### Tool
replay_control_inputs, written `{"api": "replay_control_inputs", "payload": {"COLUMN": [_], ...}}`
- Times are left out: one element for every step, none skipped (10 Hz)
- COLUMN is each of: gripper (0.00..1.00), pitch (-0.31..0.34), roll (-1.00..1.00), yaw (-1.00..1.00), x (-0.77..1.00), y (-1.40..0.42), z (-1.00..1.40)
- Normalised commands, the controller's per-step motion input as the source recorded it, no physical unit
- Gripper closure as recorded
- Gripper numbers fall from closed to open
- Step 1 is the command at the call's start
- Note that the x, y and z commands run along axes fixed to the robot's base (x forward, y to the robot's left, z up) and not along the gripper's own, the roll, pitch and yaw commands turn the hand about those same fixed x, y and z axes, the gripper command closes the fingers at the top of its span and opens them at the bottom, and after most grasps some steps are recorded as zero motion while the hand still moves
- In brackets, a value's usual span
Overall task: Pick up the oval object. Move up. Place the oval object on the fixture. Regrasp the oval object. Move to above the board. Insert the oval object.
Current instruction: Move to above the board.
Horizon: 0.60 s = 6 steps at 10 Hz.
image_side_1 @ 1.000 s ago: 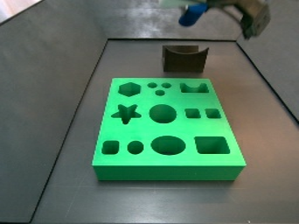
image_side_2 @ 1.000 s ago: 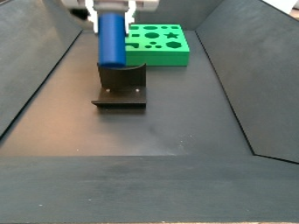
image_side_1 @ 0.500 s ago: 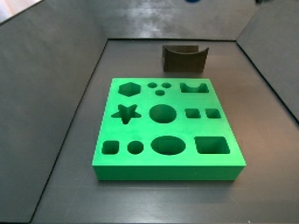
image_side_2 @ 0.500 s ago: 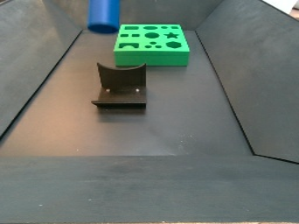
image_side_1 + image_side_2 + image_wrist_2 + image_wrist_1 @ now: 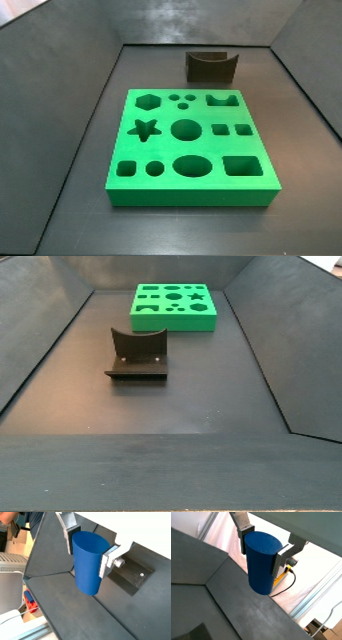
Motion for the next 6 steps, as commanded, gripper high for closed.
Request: {"api": "replay_control_inputs", "payload": {"gripper": [1.0,1.0,1.0,1.0,1.0,1.0], "pitch": [0.161,0.162,0.163,0.079,0.071,0.061], "roll": [-0.05,-0.05,-0.04,-1.0,-1.0,-1.0], "yaw": [0.07,0.08,0.1,-0.13,-0.12,-0.12], "x": [-0.01,0.01,0.02,-0.51,-0.52,-0.55], "y": [0.0,-0.01,-0.02,-1.0,-1.0,-1.0], "z": [0.74,0.56,0.33,0.01,-0.03,-0.01]}}
